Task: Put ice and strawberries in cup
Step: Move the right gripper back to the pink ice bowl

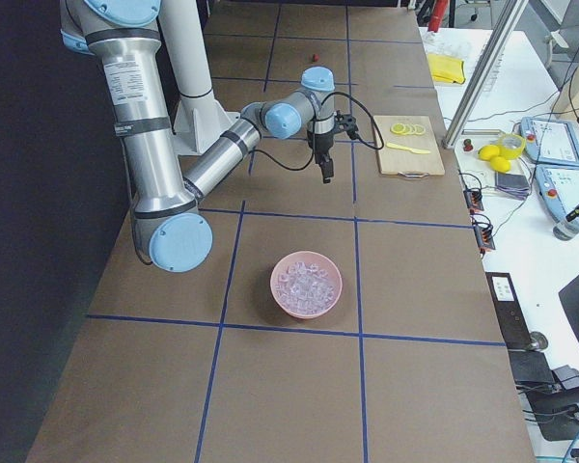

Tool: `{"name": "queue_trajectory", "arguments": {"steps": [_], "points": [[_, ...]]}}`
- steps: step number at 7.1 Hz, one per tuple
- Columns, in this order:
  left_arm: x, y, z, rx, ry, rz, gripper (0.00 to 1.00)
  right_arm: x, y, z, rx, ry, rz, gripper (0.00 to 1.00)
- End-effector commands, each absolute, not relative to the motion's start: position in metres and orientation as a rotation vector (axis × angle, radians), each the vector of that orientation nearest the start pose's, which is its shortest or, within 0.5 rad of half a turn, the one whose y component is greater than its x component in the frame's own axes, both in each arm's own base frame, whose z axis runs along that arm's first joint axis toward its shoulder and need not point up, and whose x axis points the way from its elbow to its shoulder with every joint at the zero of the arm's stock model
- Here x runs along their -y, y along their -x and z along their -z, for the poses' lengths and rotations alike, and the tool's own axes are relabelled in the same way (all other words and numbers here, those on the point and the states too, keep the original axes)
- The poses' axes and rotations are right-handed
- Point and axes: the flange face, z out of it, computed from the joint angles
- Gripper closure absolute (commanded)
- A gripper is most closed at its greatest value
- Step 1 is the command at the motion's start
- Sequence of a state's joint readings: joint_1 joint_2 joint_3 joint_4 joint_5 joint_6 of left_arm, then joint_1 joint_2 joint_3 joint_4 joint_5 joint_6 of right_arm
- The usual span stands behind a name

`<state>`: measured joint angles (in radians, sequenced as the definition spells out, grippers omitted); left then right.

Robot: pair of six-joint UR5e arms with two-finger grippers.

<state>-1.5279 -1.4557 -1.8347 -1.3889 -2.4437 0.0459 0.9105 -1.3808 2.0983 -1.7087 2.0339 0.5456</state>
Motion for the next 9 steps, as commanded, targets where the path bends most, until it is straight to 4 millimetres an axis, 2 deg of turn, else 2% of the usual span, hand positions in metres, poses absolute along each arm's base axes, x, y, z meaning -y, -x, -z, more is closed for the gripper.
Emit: {"name": "queue_trajectory", "arguments": {"steps": [1,2,3,4,6,9], "points": [[0.439,0.038,-0.593,-0.873,0.027,-0.070,0.00,0.463,0.174,-0.382,0.698,-0.207,0.305,0.01],[0.439,0.038,-0.593,-0.873,0.027,-0.070,0.00,0.461,0.142,-0.403,0.702,-0.200,0.327,0.01],[0.439,0.038,-0.593,-0.873,0.027,-0.070,0.00,0.458,0.121,-0.426,0.692,-0.194,0.372,0.01],[0.439,0.038,-0.593,-0.873,0.027,-0.070,0.00,0.455,0.110,-0.439,0.684,-0.187,0.381,0.01],[0.439,0.038,-0.594,-0.873,0.029,-0.069,0.00,0.443,0.099,-0.475,0.715,-0.189,0.444,0.01],[0.438,0.038,-0.594,-0.873,0.031,-0.067,0.00,0.439,0.100,-0.552,0.752,-0.249,0.482,0.01]]}}
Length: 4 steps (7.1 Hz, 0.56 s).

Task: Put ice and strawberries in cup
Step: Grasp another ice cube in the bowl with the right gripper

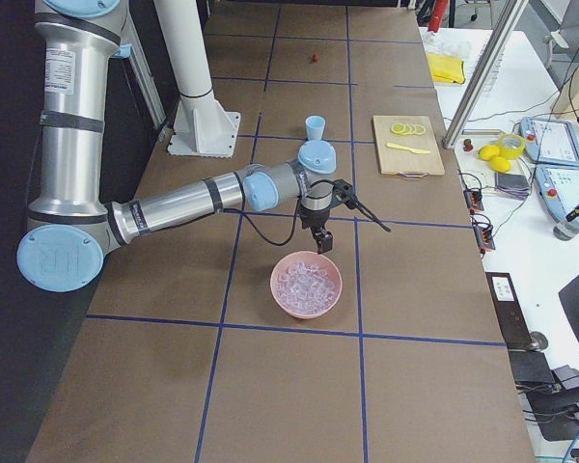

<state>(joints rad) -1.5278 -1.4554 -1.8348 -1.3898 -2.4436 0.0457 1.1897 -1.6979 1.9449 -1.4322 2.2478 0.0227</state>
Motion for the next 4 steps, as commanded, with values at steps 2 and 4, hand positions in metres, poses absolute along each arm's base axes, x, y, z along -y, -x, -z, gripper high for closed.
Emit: {"name": "queue_trajectory", "arguments": {"steps": [2,4], "points": [[0.438,0.038,-0.594,-0.873,0.031,-0.067,0.00,0.439,0.100,-0.574,0.749,-0.242,0.482,0.05],[0.438,0.038,-0.594,-0.874,0.031,-0.067,0.00,0.440,0.100,-0.592,0.743,-0.209,0.472,0.08]]}}
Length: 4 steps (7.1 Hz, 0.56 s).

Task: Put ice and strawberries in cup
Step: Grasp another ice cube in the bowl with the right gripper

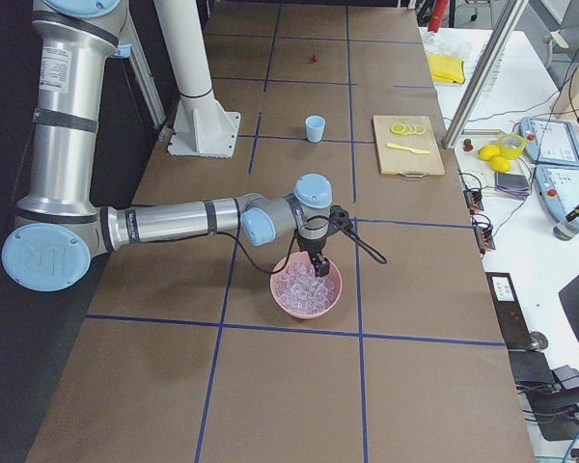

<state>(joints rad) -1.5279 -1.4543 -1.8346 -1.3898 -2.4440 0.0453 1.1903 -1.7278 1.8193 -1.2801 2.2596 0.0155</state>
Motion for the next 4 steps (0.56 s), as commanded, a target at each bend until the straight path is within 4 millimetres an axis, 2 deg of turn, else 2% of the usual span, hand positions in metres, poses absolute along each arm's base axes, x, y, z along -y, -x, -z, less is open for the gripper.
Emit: {"name": "queue_trajectory", "arguments": {"steps": [1,3,4], "points": [[0.4380,0.0382,-0.5944,-0.873,0.030,-0.068,0.00,0.4406,0.1015,-0.5989,0.741,-0.196,0.468,0.10],[0.4380,0.0382,-0.5944,-0.873,0.030,-0.069,0.00,0.4411,0.1018,-0.6006,0.741,-0.194,0.470,0.17],[0.4380,0.0382,-0.5944,-0.873,0.030,-0.069,0.00,0.4416,0.1028,-0.5989,0.743,-0.198,0.473,0.18]]}}
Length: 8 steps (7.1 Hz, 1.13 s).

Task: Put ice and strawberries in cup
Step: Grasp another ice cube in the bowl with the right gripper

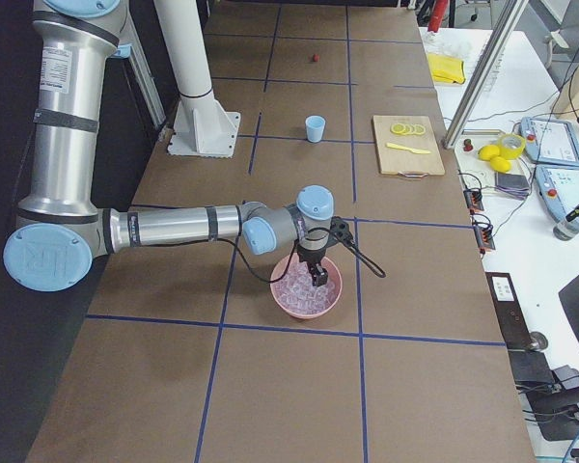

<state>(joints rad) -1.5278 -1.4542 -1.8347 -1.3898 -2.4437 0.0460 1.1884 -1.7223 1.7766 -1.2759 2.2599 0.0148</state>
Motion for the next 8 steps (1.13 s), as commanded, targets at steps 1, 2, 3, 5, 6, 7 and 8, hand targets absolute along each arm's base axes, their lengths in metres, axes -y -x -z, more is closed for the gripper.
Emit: {"name": "queue_trajectory", "arguments": {"steps": [1,2,3,5,6,7,8], "points": [[0.438,0.038,-0.594,-0.873,0.030,-0.069,0.00,0.441,0.105,-0.600,0.742,-0.195,0.481,0.19],[0.438,0.038,-0.595,-0.873,0.032,-0.068,0.00,0.440,0.109,-0.602,0.741,-0.188,0.488,0.20],[0.438,0.038,-0.595,-0.873,0.032,-0.068,0.00,0.440,0.114,-0.602,0.742,-0.184,0.495,0.21],[0.438,0.038,-0.595,-0.873,0.032,-0.068,0.00,0.440,0.116,-0.602,0.742,-0.184,0.499,0.24],[0.438,0.038,-0.595,-0.873,0.032,-0.068,0.00,0.439,0.116,-0.605,0.741,-0.178,0.500,0.25],[0.438,0.038,-0.595,-0.873,0.032,-0.068,0.00,0.437,0.115,-0.607,0.741,-0.173,0.499,0.25],[0.438,0.038,-0.595,-0.873,0.032,-0.068,0.00,0.436,0.114,-0.609,0.738,-0.169,0.497,0.26]]}}
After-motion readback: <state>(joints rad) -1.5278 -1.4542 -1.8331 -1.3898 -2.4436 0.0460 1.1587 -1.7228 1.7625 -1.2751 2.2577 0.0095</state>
